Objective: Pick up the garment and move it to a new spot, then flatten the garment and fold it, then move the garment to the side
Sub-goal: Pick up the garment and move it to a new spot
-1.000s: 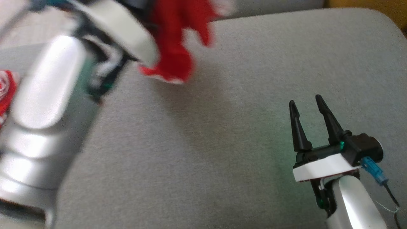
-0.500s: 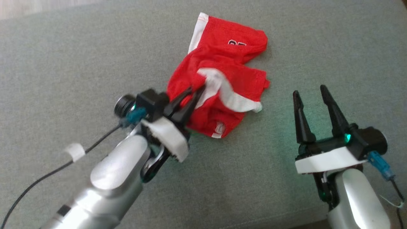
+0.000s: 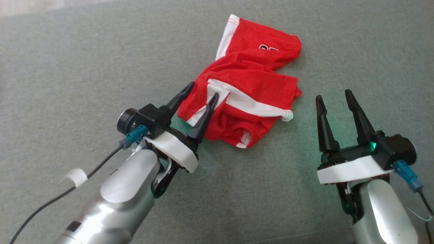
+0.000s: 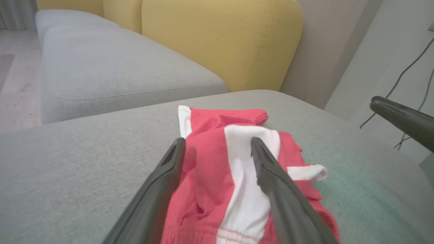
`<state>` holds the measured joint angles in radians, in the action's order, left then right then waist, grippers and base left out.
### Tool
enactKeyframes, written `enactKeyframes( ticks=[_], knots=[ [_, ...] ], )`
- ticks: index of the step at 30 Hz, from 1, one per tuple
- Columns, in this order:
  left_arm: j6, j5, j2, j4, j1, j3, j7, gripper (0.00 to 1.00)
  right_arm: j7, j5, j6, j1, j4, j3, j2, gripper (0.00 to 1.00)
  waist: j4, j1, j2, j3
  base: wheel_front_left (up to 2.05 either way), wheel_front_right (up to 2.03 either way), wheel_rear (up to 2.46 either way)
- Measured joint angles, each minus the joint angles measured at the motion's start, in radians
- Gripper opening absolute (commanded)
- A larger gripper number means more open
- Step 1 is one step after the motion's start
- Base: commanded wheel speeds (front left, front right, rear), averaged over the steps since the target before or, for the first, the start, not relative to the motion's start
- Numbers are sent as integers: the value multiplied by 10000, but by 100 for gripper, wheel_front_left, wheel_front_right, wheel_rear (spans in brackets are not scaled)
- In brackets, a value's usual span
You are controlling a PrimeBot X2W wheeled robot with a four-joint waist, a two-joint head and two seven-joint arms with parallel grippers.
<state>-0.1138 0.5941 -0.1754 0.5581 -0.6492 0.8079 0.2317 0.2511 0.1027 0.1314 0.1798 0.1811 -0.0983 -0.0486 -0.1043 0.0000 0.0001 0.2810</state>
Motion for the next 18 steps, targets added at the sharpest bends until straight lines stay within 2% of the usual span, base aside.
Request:
enactKeyframes(
  ticks=[6, 11, 18],
  knots=[
    [324, 2, -13, -318, 352, -384, 176, 100, 0, -240, 0, -18, 77, 96, 0, 100, 278, -1, 0, -495, 0, 0, 0],
    [802, 46, -77, -715, 1631, -759, 178, 100, 0, -353, 0, -116, 153, 127, 0, 100, 524, -1, 0, -1055, 0, 0, 0],
    [1540, 71, -151, -1703, 3499, -1841, 192, 100, 0, -412, 0, -851, 303, 190, 0, 100, 896, -2, 0, -1879, 0, 0, 0]
  ],
)
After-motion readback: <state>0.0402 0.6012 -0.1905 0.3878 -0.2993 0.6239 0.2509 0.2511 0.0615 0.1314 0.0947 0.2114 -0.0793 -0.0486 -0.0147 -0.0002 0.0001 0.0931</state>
